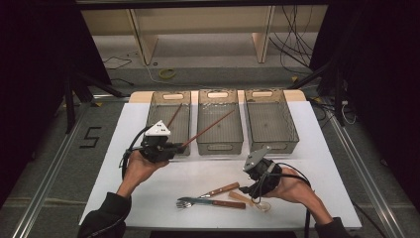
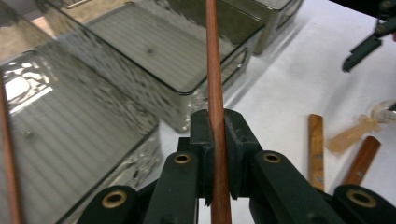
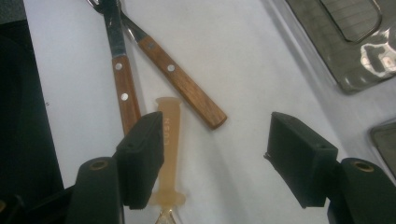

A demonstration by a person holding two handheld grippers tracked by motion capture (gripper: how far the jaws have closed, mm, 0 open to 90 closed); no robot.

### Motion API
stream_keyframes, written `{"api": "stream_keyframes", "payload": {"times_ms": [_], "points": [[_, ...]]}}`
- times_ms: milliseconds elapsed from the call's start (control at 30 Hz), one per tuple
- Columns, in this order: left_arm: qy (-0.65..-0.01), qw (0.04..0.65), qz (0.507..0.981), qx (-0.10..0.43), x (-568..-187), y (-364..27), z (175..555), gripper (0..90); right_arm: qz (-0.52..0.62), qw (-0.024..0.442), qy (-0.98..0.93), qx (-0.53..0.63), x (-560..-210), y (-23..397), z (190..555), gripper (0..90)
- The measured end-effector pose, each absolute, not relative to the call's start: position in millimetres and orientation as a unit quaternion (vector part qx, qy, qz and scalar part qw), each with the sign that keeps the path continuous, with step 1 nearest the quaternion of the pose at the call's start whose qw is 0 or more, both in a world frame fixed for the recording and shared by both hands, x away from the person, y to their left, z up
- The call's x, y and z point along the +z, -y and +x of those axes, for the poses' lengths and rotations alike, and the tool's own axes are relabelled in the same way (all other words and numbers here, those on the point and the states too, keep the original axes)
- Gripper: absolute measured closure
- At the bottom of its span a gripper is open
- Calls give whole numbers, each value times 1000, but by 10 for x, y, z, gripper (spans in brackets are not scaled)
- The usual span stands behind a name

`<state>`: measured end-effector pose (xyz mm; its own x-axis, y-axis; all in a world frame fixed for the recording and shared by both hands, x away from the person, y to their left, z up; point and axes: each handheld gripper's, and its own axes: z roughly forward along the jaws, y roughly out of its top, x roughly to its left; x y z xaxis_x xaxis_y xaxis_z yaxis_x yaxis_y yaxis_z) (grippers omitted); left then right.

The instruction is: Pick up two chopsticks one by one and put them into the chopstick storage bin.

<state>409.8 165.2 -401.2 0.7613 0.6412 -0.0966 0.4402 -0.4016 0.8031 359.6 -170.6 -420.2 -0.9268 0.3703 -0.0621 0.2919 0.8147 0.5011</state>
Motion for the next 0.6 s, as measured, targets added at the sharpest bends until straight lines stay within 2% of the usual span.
{"api": "stream_keyframes", "payload": {"times_ms": [600], "points": [[-403, 451, 782, 151, -3948, -2081, 4401, 828, 187, 74, -947, 249, -4235, 1772, 3591, 370]]}}
